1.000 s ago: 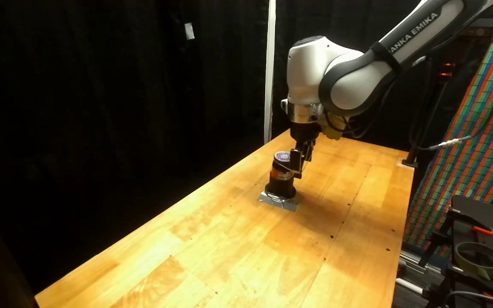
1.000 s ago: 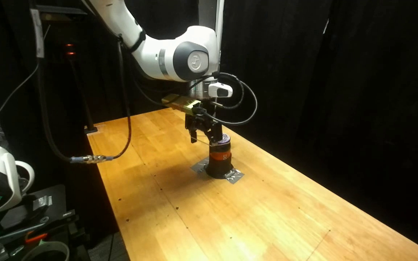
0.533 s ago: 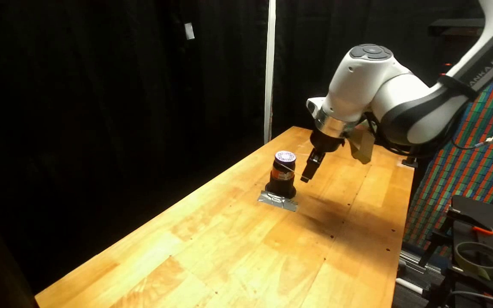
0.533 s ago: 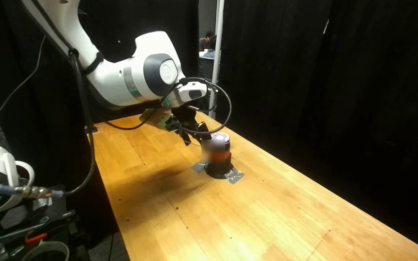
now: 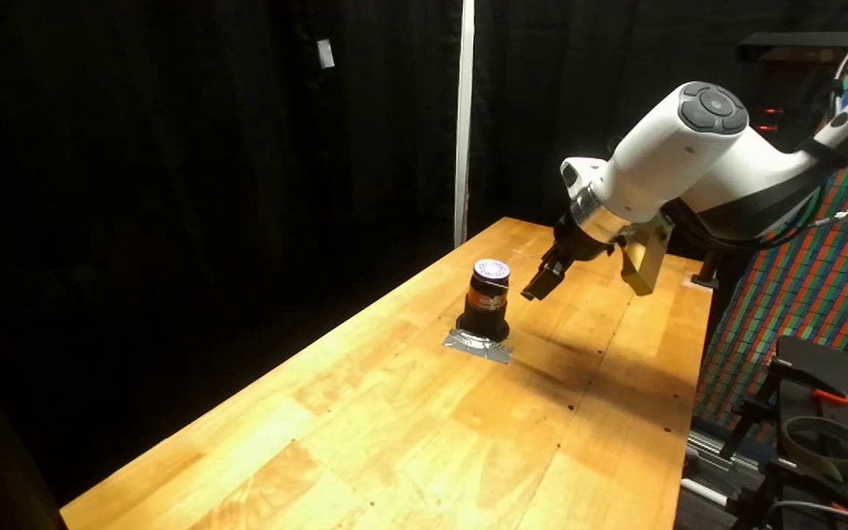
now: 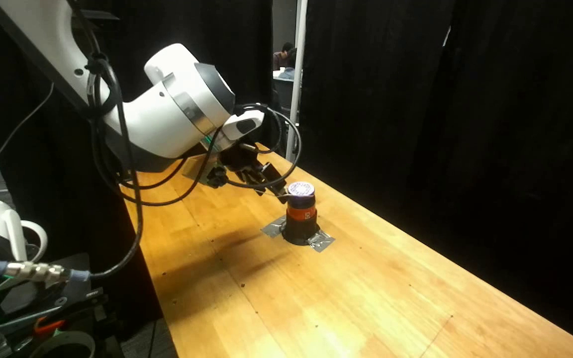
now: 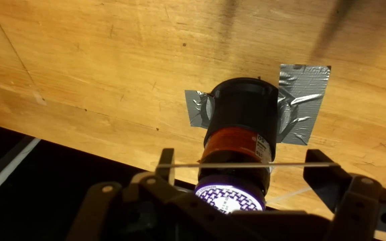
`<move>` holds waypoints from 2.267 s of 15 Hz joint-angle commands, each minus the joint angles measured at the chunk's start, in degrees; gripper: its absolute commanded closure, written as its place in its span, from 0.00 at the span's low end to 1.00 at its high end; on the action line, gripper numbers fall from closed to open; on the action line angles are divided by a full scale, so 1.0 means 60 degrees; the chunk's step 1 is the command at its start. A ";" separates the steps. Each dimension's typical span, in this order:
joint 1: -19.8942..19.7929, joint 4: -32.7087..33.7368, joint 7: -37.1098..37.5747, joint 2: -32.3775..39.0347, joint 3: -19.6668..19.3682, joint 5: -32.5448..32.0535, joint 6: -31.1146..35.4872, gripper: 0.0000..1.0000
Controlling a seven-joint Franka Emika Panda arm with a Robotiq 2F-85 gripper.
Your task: Put the rubber band around the base of the cup
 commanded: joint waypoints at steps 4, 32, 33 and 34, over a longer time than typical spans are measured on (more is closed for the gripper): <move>0.0576 -0.0379 0.4727 -0.0101 -0.0124 -0.3788 -0.0126 0.34; -0.3242 -0.3598 1.4397 0.0283 0.6861 -1.0671 -1.0257 0.85; -0.3278 -0.3625 1.4367 0.0277 0.6897 -1.0660 -1.0235 0.86; -0.3530 -0.3665 1.4121 -0.0149 0.6804 -1.1194 -0.9216 0.60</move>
